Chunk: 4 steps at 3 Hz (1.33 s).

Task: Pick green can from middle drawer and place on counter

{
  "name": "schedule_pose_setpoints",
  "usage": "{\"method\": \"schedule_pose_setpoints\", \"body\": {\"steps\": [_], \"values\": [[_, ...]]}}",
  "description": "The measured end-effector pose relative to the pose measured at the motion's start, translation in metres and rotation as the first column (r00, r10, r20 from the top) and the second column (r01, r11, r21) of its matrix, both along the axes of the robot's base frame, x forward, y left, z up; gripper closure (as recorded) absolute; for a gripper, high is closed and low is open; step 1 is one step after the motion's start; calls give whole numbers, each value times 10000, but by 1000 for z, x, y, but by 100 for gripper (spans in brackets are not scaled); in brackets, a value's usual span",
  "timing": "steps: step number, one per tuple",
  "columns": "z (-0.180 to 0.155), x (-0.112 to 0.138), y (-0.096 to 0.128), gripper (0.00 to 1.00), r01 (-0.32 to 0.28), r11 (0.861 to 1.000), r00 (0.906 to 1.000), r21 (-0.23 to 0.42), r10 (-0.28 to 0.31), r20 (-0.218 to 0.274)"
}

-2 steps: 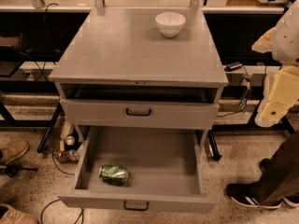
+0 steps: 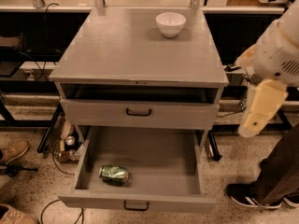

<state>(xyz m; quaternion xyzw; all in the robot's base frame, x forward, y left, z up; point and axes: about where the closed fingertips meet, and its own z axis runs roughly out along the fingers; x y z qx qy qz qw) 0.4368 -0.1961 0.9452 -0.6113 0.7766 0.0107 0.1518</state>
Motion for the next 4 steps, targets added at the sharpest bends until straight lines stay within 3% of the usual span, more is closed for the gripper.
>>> {"method": "schedule_pose_setpoints", "body": {"steps": [1,2,3,4], "values": [[-53,-7,48,0,-692,9919,9934,1067,784,-841],[-114,-19,104,0,-1156,9727,9758,2010,1491,-1602],[-114,-19,104,0,-1156,9728,9759,2006,1489,-1598],[-146,-14,108,0,-748,9720,9719,2228,1211,-2020]]}}
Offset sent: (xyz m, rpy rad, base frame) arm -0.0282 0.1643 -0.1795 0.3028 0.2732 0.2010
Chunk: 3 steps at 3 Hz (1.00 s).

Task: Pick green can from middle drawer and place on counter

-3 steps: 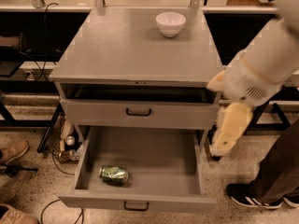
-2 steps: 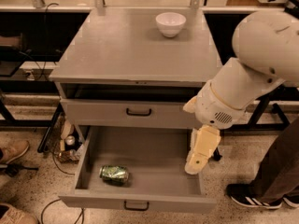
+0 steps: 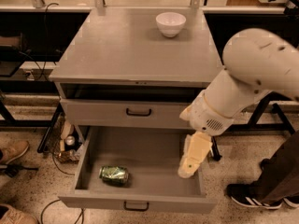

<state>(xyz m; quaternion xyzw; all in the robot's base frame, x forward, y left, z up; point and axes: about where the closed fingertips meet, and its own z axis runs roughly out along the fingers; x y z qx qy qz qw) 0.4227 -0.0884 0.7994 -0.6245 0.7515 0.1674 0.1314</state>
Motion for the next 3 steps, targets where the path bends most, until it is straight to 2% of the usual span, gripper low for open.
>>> {"method": "schedule_pose_setpoints", "body": {"steps": [1,2,3], "values": [[-66,13,7,0,509,9972,9975,547,-481,-509],[-133,25,15,0,1245,9829,9904,1358,-1150,-763],[-193,35,31,0,2011,9495,9785,2408,-1832,-949]]}}
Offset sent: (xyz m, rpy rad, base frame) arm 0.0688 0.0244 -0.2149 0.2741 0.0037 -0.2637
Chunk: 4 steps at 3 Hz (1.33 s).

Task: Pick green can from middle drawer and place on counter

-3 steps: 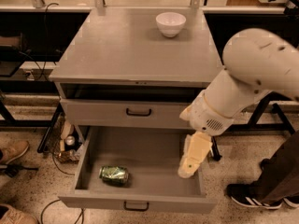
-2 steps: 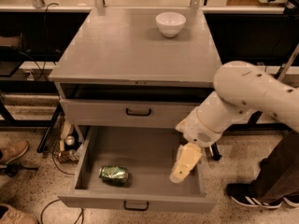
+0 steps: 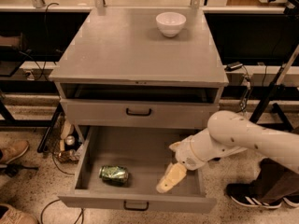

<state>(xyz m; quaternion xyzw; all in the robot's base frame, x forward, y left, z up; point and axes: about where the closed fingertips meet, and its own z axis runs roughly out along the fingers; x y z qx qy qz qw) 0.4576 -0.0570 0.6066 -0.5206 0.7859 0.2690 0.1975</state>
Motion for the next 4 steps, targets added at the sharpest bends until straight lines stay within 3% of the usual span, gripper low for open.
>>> {"method": "schedule_pose_setpoints", "body": {"steps": [1,2,3,4], "values": [[-55,23,38,0,710,9907,9975,1159,-702,-107],[-55,23,38,0,709,9907,9975,1159,-702,-104],[-79,53,53,0,458,9915,9959,1220,-549,722],[-94,75,65,0,376,9910,9882,1288,-560,1428]]}}
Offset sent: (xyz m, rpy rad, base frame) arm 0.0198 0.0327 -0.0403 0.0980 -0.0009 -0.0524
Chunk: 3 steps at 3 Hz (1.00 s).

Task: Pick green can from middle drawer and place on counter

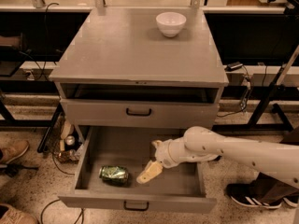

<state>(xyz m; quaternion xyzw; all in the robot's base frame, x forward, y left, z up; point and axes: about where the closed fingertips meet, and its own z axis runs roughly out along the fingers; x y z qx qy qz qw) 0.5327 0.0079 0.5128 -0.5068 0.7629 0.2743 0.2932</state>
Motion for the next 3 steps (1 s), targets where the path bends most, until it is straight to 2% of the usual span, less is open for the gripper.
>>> {"method": "schedule_pose_setpoints", "body": {"steps": [1,3], "values": [[-24,15,17,0,-112,9997,9990,202,103,440],[-76,30,59,0,-296,9991,9965,304,271,793]]}}
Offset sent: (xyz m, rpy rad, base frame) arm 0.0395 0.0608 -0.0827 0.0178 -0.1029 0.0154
